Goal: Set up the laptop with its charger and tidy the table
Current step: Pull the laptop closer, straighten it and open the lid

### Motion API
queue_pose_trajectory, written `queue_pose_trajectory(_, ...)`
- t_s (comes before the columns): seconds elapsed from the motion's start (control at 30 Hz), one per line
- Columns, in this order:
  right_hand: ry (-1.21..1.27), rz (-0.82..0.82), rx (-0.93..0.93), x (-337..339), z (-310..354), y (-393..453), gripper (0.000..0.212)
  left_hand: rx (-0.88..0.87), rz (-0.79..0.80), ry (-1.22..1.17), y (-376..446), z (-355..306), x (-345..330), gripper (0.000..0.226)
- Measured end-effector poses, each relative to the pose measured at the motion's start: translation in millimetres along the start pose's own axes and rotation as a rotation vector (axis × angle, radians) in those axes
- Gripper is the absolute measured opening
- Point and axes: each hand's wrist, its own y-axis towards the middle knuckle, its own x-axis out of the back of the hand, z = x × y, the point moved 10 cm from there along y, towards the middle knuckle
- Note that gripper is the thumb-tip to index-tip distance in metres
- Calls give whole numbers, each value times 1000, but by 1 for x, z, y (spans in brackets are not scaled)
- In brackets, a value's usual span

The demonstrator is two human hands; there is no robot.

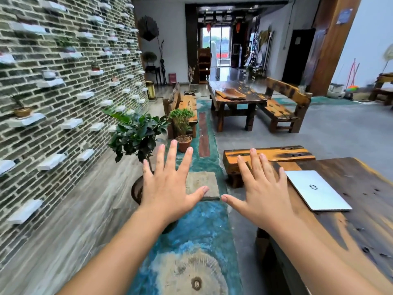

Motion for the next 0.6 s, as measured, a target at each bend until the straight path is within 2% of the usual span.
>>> queue_pose_trajectory(0.3, 15, 35, -14, -87, -26, 127, 103, -42, 50, -11, 121, 7, -100, 98)
queue_pose_trajectory(0.6, 19, 90, -14, -179, -83, 277, 103, -54, 93, 4, 275, -7, -200, 97)
